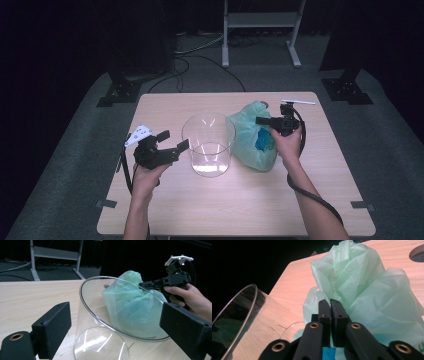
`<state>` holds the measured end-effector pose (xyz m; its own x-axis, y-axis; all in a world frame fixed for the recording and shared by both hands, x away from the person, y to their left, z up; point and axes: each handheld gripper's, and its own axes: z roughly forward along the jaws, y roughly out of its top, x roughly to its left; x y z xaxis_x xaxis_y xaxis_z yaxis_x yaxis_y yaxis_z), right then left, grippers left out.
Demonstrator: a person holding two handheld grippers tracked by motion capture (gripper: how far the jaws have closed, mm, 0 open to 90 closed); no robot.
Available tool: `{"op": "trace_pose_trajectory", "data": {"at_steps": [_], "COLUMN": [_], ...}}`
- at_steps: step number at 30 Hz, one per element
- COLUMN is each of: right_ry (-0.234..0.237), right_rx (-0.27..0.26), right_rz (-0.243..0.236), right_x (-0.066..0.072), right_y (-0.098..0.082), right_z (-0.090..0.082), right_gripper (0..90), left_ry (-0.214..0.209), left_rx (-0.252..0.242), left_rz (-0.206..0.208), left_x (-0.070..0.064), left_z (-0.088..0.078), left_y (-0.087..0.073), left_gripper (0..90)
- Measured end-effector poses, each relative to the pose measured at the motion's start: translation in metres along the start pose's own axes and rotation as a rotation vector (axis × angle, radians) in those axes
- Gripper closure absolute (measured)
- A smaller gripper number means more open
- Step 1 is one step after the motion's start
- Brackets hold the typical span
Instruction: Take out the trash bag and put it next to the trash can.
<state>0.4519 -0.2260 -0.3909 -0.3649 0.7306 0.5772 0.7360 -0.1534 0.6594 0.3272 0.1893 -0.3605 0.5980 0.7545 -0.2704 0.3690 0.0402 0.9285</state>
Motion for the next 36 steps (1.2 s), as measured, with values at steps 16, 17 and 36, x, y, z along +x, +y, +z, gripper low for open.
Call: {"op": "trace_pose_trajectory", "data": {"at_steps": [16, 17, 36], "right_ry": [0.085, 0.087, 0.06], "right_rx": [-0.05, -0.053, -0.109], "right_rz": [-0.011, -0.005, -0.028], "right_x": [-0.007, -0.008, -0.02], "right_y": [0.004, 0.004, 0.003], "right_z": [-0.018, -0.021, -0.057], "right_gripper": [46.1, 44.9, 39.3], "left_ry": [-0.003, -0.005, -0.003], "left_rx": [0.007, 0.007, 0.011], "left_rz": [-0.002, -0.004, -0.003], "left_x": [0.0, 0.0, -0.001], "left_z": [0.002, 0.002, 0.002], "left_y": [-0.001, -0.001, -0.002], "left_gripper": [9.2, 9.2, 9.2]}}
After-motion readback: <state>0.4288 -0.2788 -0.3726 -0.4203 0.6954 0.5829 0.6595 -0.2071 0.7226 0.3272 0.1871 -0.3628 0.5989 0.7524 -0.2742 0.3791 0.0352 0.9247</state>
